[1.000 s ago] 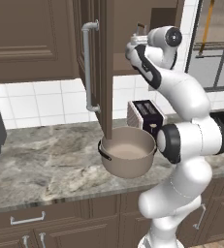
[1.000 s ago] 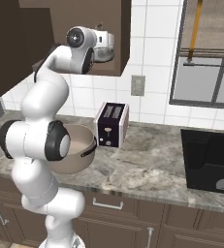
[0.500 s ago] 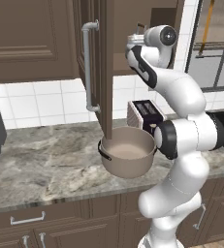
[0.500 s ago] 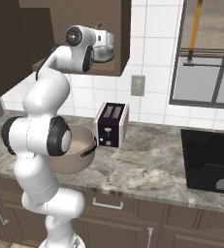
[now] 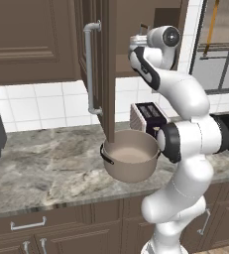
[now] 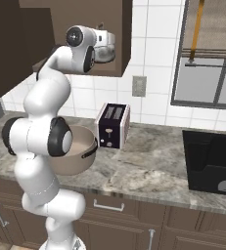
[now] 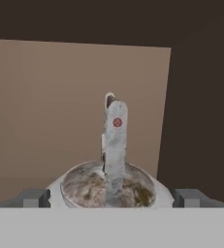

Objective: Pick the kettle from the cabinet and place it on a stove burner. Then pick the pot from the counter and place it on another stove burner. Finally, turn both burners on.

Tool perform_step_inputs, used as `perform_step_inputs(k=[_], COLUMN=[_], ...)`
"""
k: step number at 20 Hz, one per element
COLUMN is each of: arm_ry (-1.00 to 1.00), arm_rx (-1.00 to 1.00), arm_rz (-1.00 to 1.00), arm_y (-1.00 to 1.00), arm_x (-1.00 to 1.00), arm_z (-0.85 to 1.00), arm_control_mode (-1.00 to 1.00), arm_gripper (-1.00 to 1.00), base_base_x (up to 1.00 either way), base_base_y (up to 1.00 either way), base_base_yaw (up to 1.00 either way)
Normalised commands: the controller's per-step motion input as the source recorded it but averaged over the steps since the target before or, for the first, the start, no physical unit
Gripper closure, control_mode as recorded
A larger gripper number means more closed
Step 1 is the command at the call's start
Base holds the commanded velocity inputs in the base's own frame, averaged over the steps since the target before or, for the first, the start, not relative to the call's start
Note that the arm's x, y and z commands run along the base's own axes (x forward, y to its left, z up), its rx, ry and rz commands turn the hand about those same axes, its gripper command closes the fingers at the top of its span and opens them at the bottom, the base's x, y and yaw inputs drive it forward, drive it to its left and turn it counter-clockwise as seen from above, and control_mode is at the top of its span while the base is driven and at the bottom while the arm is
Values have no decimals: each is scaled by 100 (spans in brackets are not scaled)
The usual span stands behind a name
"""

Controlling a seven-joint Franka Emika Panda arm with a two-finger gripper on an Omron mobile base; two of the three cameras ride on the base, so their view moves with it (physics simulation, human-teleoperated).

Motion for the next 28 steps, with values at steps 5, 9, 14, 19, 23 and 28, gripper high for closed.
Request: perform_step_inputs(k=[5, 9, 14, 19, 23, 28], arm_ry=[0, 0, 0, 0, 0, 0], arm_rx=[0, 0, 0, 0, 0, 0], arm_rz=[0, 0, 0, 0, 0, 0], arm_y=[0, 0, 0, 0, 0, 0], arm_x=[15, 14, 14, 3, 0, 0], arm_z=[0, 0, 0, 0, 0, 0], arm_control_mode=[-100, -100, -100, -100, -100, -100], arm_gripper=[-100, -100, -100, 100, 100, 100], base_base_x=[0, 0, 0, 0, 0, 0], base_base_y=[0, 0, 0, 0, 0, 0], base_base_yaw=[0, 0, 0, 0, 0, 0])
